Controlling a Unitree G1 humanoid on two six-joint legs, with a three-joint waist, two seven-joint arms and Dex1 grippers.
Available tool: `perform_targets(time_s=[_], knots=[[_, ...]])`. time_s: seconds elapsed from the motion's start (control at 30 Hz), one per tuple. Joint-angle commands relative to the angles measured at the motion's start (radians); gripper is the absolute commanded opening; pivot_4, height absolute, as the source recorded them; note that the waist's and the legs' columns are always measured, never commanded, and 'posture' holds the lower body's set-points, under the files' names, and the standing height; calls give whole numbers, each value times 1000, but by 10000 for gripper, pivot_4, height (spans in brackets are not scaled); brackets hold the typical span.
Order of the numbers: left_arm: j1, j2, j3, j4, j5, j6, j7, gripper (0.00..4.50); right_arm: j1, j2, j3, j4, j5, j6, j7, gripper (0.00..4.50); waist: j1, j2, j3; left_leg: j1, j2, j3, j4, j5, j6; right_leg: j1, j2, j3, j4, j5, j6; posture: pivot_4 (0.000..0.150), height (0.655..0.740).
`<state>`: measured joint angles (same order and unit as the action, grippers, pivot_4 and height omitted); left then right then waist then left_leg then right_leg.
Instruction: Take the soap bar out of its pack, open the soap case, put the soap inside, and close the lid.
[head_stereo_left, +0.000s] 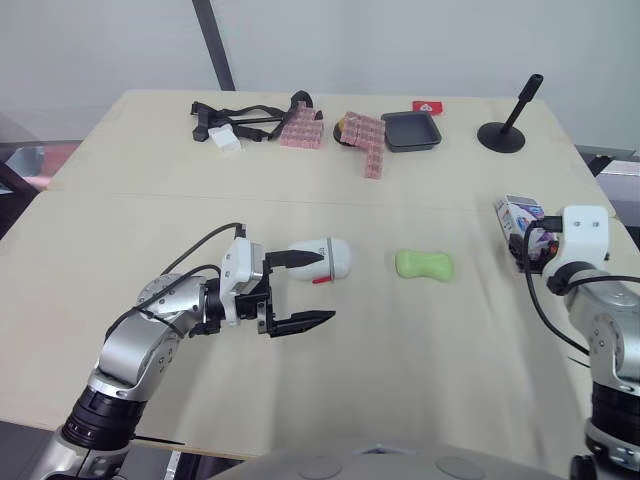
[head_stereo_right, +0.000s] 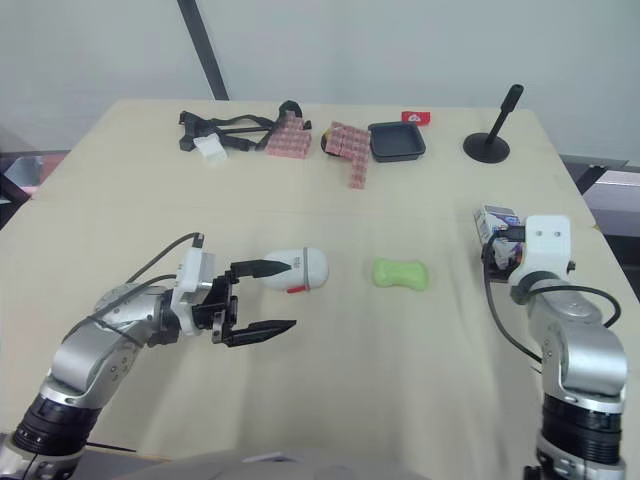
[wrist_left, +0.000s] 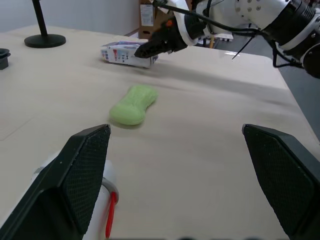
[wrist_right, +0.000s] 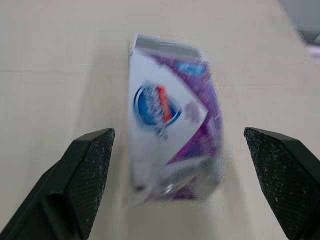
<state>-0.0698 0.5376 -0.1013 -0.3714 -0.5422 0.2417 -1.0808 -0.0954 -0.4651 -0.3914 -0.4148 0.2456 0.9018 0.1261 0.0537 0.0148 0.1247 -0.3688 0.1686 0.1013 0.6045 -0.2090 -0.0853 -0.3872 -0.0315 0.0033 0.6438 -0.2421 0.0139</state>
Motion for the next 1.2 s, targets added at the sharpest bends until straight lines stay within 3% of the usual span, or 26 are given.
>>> perform_targets(time_s=[0.03, 0.17, 0.37, 0.57, 0.8, 1.2], knots=[[5, 4, 1, -6, 13, -40, -14, 45000, -3, -81, -16, -21, 8, -239, 150, 44504, -3, 0, 0, 0, 0, 0, 0, 0, 0, 0, 0, 0, 0, 0, 0, 1500, 7400], [3, 15, 7, 17, 22, -50, -28, 45000, 77, -168, -25, 7, 143, -465, 516, 44504, -2, 0, 0, 1, 1, 0, -1, 0, 0, 1, 0, 0, -1, 0, 0, 1500, 7400], [-74, 22, 12, 117, 78, -94, -48, 45000, 241, -228, -22, 32, 287, -627, 909, 44504, 4, -1, 0, -3, 4, -2, 2, -5, 8, 2, -1, -3, -4, 0, 0, 1500, 7400], [-215, 43, 30, 289, 123, -132, -76, 45000, 341, -243, -13, 156, 280, -804, 1115, 44504, -7, -1, 0, -4, 4, -3, 5, -6, 13, 1, -2, -4, -3, -1, -1, 1500, 7400], [-324, 90, -42, 421, 206, -134, -163, 45000, 341, -238, 31, 227, 255, -905, 1153, 44504, -11, -1, 0, -5, 4, -3, 6, -5, 16, 0, -2, -5, -2, -3, -6, 1500, 7400], [-463, 56, -121, 608, 329, -222, -219, 45000, 344, -246, 59, 215, 265, -900, 1124, 44504, -6, -1, 0, -6, 4, -4, 9, -5, 18, -3, -3, -7, 1, -4, -6, 1500, 7400]])
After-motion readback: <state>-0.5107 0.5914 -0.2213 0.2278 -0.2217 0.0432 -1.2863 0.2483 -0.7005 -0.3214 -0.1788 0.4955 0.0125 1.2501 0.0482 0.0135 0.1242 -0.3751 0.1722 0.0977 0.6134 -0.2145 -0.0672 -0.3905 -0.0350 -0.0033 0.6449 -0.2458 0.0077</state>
